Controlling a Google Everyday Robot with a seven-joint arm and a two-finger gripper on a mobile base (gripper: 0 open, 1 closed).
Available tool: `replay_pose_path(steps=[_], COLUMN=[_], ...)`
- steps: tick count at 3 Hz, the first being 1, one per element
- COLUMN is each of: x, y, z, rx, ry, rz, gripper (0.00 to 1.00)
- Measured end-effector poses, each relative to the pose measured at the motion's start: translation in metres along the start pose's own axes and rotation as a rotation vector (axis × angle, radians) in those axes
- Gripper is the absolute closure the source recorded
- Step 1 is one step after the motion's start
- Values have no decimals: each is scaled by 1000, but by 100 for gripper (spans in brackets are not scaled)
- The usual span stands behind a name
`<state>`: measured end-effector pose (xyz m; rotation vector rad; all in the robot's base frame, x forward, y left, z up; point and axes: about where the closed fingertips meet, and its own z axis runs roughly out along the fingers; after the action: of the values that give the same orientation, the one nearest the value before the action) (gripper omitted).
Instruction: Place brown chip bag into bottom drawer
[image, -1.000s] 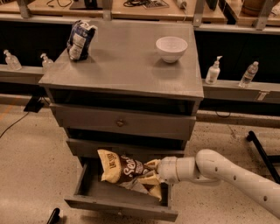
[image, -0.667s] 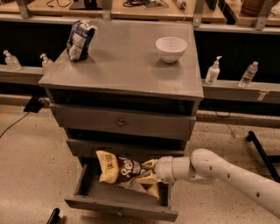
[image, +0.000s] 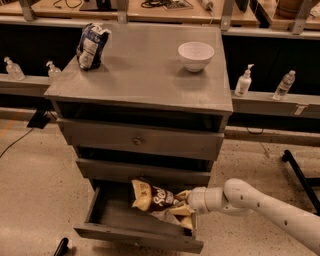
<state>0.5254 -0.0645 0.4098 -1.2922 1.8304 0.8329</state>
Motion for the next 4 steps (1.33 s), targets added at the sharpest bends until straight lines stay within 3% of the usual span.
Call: replay_pose_path(steps=[1, 2, 3, 4], x=[53, 76, 89, 92], y=[-8, -16, -23, -27], z=[22, 49, 77, 89], rx=[47, 141, 177, 179], ry=[56, 93, 113, 107], rz=[21, 5, -12, -14], gripper=[100, 100, 100, 100])
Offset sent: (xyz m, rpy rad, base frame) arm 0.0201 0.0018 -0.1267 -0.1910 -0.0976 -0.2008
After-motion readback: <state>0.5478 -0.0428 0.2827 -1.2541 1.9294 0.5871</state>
